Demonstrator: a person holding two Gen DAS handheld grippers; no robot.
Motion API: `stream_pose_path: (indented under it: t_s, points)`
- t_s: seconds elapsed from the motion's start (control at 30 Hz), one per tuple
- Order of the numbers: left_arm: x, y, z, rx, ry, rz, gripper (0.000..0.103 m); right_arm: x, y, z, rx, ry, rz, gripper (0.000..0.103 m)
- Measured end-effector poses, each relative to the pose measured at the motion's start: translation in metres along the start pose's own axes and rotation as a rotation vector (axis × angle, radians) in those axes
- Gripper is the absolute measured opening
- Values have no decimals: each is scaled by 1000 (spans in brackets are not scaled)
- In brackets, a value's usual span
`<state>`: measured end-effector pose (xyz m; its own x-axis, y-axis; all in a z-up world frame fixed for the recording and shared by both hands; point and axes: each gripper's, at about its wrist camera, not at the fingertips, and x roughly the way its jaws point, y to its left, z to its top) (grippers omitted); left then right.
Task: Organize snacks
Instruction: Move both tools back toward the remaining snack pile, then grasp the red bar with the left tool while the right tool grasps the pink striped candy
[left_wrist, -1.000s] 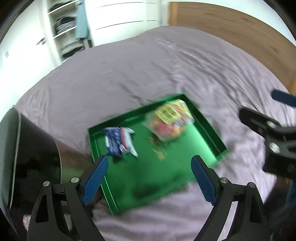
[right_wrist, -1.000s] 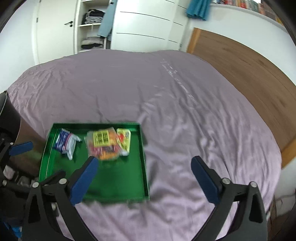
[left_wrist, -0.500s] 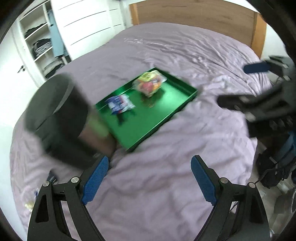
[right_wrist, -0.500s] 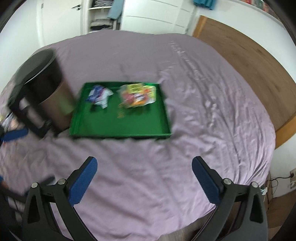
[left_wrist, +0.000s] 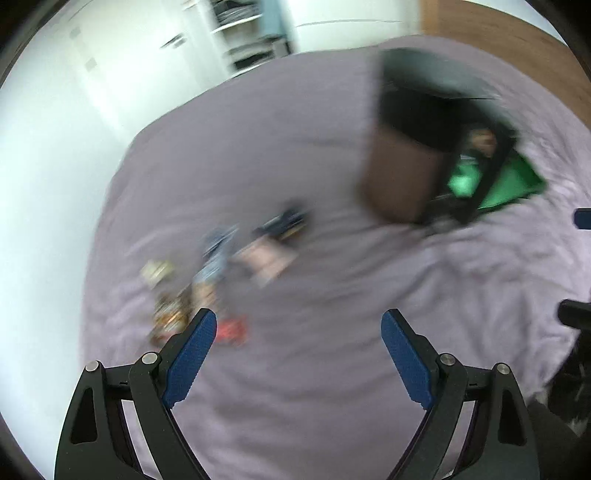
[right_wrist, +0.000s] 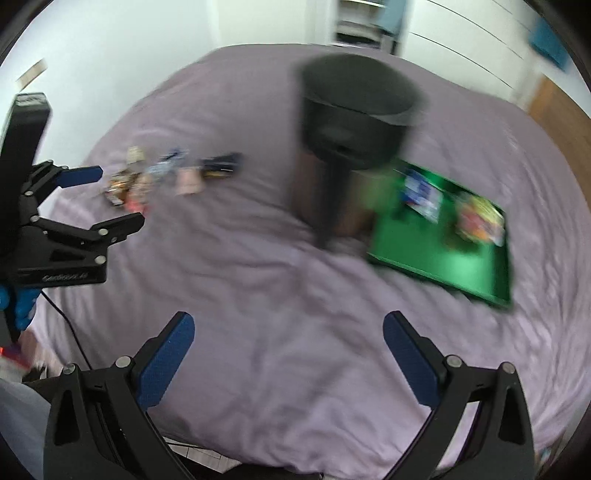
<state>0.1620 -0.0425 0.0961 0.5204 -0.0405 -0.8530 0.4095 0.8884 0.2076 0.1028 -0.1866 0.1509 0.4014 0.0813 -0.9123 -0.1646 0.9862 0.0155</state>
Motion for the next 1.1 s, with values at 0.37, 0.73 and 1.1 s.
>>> stream_pose_path:
  t_s: [0.37, 0.73, 1.1]
  points:
    - [38, 122, -58, -258, 98, 141, 87, 65, 101, 83, -171, -11, 150, 103]
    - [87, 117, -56, -481, 171, 15, 87, 133, 102, 110, -152, 26, 134, 103]
    - [130, 116, -34, -651, 213, 9, 87, 165, 84, 121, -126, 40, 168, 103]
